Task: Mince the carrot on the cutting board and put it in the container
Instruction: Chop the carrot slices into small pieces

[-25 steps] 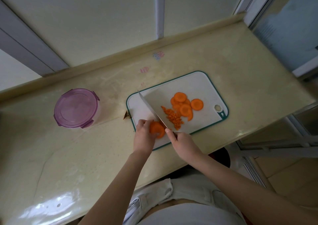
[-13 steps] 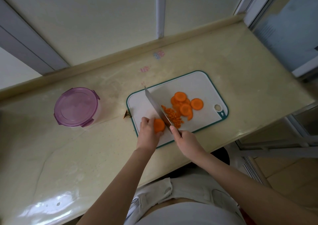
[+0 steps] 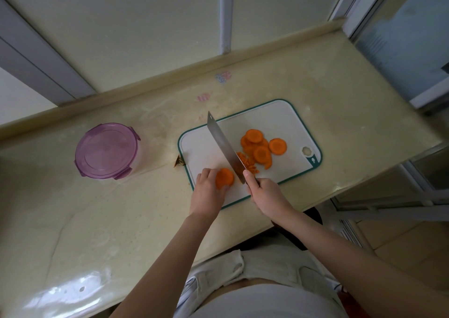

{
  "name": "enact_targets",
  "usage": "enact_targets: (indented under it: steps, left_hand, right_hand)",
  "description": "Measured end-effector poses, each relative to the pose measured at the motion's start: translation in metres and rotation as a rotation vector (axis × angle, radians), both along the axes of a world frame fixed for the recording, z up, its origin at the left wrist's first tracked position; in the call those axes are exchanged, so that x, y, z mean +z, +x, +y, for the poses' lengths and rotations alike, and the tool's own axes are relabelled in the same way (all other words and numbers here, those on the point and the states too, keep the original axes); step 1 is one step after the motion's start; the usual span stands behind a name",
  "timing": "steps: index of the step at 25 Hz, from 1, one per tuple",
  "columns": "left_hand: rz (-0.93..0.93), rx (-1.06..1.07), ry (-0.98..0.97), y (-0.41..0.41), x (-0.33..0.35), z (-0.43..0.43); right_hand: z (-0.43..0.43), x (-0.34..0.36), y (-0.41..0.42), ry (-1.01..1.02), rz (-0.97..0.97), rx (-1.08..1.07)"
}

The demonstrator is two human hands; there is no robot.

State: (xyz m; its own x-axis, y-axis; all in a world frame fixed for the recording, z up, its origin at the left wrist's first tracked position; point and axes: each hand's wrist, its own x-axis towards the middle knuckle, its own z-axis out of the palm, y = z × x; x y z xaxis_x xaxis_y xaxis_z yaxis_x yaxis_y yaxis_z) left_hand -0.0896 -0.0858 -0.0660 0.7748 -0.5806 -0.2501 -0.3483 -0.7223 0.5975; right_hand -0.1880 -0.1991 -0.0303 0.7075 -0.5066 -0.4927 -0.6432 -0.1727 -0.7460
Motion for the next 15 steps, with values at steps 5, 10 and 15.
enact_targets:
  steps: [5,10,15]
  left_hand:
    - [0.049,0.044,-0.054,0.0,-0.004,0.001]
    - [0.045,0.031,-0.082,-0.001,-0.004,0.003]
    - [0.064,0.111,-0.088,0.0,-0.002,0.002]
  right_hand:
    - [0.01,0.0,0.004,-0.063,0.054,0.054]
    - [0.016,0.001,0.005,-0.082,0.042,0.065]
    - [0.009,0.003,0.004,-0.044,0.026,0.029]
